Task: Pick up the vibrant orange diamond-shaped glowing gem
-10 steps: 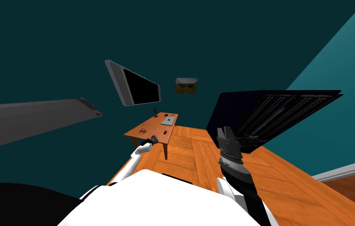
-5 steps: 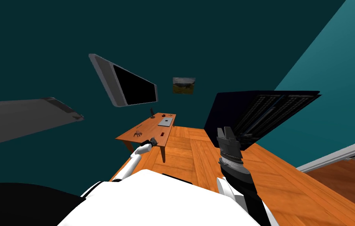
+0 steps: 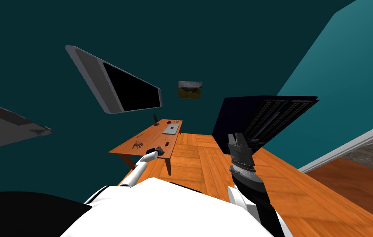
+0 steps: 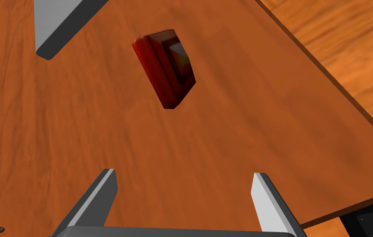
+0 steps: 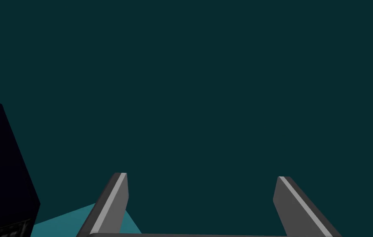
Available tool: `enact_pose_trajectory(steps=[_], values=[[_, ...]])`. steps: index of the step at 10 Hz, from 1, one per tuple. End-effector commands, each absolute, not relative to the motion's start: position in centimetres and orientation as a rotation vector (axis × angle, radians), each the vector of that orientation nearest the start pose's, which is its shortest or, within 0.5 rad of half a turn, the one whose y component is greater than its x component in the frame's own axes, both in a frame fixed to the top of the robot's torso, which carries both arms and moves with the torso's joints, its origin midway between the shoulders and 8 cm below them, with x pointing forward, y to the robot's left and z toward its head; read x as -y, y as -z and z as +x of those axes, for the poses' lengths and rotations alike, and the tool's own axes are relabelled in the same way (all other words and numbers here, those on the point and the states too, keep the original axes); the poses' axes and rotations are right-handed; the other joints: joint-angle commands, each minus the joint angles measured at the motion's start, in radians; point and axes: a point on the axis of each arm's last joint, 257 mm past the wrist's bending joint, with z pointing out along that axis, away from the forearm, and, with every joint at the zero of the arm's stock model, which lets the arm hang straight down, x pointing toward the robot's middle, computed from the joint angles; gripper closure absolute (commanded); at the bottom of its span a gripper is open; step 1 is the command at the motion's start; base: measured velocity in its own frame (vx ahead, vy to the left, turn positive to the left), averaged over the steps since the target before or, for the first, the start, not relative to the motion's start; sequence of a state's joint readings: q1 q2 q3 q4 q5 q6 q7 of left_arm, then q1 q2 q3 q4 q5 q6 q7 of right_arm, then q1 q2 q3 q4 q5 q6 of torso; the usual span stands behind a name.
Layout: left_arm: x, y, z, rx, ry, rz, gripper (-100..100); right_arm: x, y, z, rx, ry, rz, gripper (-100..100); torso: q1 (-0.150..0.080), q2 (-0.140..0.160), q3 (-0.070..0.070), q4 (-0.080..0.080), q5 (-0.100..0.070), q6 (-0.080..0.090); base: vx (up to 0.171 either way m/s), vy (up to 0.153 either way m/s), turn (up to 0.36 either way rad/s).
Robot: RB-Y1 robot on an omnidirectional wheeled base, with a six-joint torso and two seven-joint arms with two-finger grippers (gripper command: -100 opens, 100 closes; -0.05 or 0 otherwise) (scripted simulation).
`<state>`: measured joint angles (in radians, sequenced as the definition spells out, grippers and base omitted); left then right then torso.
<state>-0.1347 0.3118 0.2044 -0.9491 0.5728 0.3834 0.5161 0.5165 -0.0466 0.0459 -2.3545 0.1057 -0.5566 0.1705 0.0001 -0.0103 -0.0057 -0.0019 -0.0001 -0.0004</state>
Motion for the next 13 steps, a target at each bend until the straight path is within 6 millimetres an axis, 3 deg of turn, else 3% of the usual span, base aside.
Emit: enact_pose_trajectory(steps=[1,3,4,5,6,7,8,13], values=[[-42.8,48.7,45.5,-0.646,0.979,-2.562,-100,24.2,-5.9,32.1,-0.658,-1.144,0.407,0,0.000,0.000,0.000,0.000,0.000,0.000,0.174,-0.009,-0.108],[-43.2,47.8,46.8,-0.626,1.000,-2.559,-100,24.2,-5.9,32.1,-0.658,-1.144,0.407,0,0.000,-0.001,-0.001,0.000,0.000,0.000,0.186,0.013,-0.112],[-43.0,48.2,46.3,-0.634,0.991,-2.561,-100,24.2,-5.9,32.1,-0.658,-1.144,0.407,0,0.000,-0.004,-0.002,-0.001,0.000,0.000,0.108,0.011,-0.029],[-43.0,48.1,46.4,-0.632,0.993,-2.560,0,24.2,-5.9,32.1,-0.657,-1.144,0.407,0,0.000,0.001,0.000,0.000,0.000,-0.001,0.018,0.002,0.005],[-42.9,48.6,46.6,-0.610,0.993,-2.573,-100,24.1,-5.9,32.1,-0.657,-1.144,0.407,0,-0.001,0.007,0.003,0.001,0.000,-0.001,-0.018,0.020,-0.148],[-43.4,48.0,47.5,-0.593,1.013,-2.557,-100,24.1,-5.9,32.1,-0.657,-1.145,0.407,0,0.000,0.010,0.005,0.002,0.000,0.000,-0.056,0.037,-0.214],[-43.0,49.0,46.8,-0.587,0.991,-2.584,-100,24.1,-5.9,32.1,-0.657,-1.145,0.407,0,0.001,0.013,0.007,0.003,0.000,0.000,-0.057,0.024,-0.105],[-44.5,49.2,47.4,-0.499,0.995,-2.588,-100,24.1,-5.9,32.1,-0.657,-1.144,0.407,0,0.000,0.012,0.006,0.001,0.001,0.000,-0.042,0.018,-0.115]])
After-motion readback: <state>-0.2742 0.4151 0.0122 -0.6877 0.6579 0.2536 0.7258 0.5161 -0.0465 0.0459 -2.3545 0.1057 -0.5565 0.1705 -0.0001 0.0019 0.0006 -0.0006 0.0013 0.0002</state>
